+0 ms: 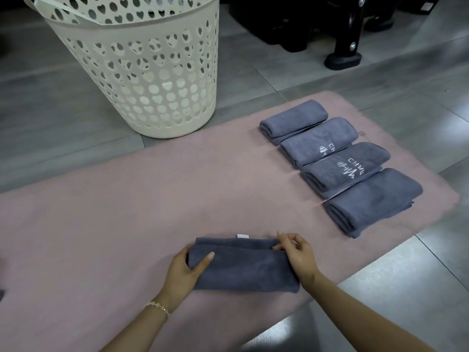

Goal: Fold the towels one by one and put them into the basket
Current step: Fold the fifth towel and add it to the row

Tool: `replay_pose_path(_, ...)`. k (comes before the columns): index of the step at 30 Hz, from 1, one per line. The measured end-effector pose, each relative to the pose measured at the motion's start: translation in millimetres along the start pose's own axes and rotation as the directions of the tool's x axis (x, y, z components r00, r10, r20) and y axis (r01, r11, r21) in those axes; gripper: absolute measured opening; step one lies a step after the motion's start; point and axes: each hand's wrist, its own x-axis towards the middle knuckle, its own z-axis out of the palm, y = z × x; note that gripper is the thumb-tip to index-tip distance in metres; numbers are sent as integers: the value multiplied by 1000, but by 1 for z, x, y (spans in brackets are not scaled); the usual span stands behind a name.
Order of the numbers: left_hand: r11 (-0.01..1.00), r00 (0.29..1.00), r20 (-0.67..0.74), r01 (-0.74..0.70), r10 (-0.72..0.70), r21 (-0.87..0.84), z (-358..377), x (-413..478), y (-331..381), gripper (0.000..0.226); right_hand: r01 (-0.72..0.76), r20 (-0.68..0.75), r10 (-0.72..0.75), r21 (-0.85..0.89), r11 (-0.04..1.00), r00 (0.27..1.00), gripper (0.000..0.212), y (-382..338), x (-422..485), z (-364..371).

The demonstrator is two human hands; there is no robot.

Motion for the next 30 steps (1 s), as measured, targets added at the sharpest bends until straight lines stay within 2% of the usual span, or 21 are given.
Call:
replay_pose_path(3,997,990,-122,66,-69,-29,8,7,3,22,18,10,-17,-64,998,1000,23,4,-16,-6)
replay_pose_path(6,992,971,-211,123,-115,28,13,13,1,24,119,51,-110,-251,961,993,35,6,-24,-6)
replay_pose_path(7,988,966,-226,143,-128,49,14,15,1,26,145,39,-140,-272,951,989,34,5,-23,-5)
replay_pose_path(10,959,952,-260,212,-160,187,17,23,4,38,166,-1,-175,-320,933,985,25,4,-18,-3)
replay_pose_path(13,903,940,-286,278,-186,327,21,25,6,41,106,22,-108,-469,877,994,28,8,-17,1)
replay_pose_path(14,902,933,-302,291,-195,319,22,25,7,40,105,27,-108,-539,836,994,30,8,-16,1)
replay_pose_path(16,924,916,-337,305,-218,231,20,27,6,44,231,53,-262,-660,715,964,40,6,-11,1)
replay_pose_path(18,935,903,-341,324,-260,145,13,29,4,53,449,216,-444,-719,531,870,51,-1,-2,3)
replay_pose_path(19,928,899,-324,350,-294,129,11,30,3,56,527,323,-456,-725,443,829,60,-6,1,6)
replay_pose_path(20,915,893,-298,385,-337,120,10,31,3,56,582,440,-403,-723,372,803,71,-12,3,11)
replay_pose_path(22,895,868,-278,442,-411,58,12,29,4,54,632,601,-200,-716,295,774,93,-22,1,23)
replay_pose_path(24,880,809,-358,466,-467,-93,18,21,13,45,637,636,-89,-735,233,766,103,-24,0,31)
replay_pose_path(26,835,705,-448,481,-550,-268,26,12,16,45,607,607,-86,-757,243,790,107,-25,0,35)
replay_pose_path(27,796,656,-451,512,-605,-322,31,6,15,54,589,595,-69,-763,266,801,109,-26,1,36)
replay_pose_path(29,692,588,-366,586,-722,-423,46,-10,15,83,545,581,12,-771,331,814,106,-29,2,37)
replay_pose_path(30,645,577,-301,604,-759,-468,53,-16,14,91,508,567,64,-777,371,821,95,-30,1,36)
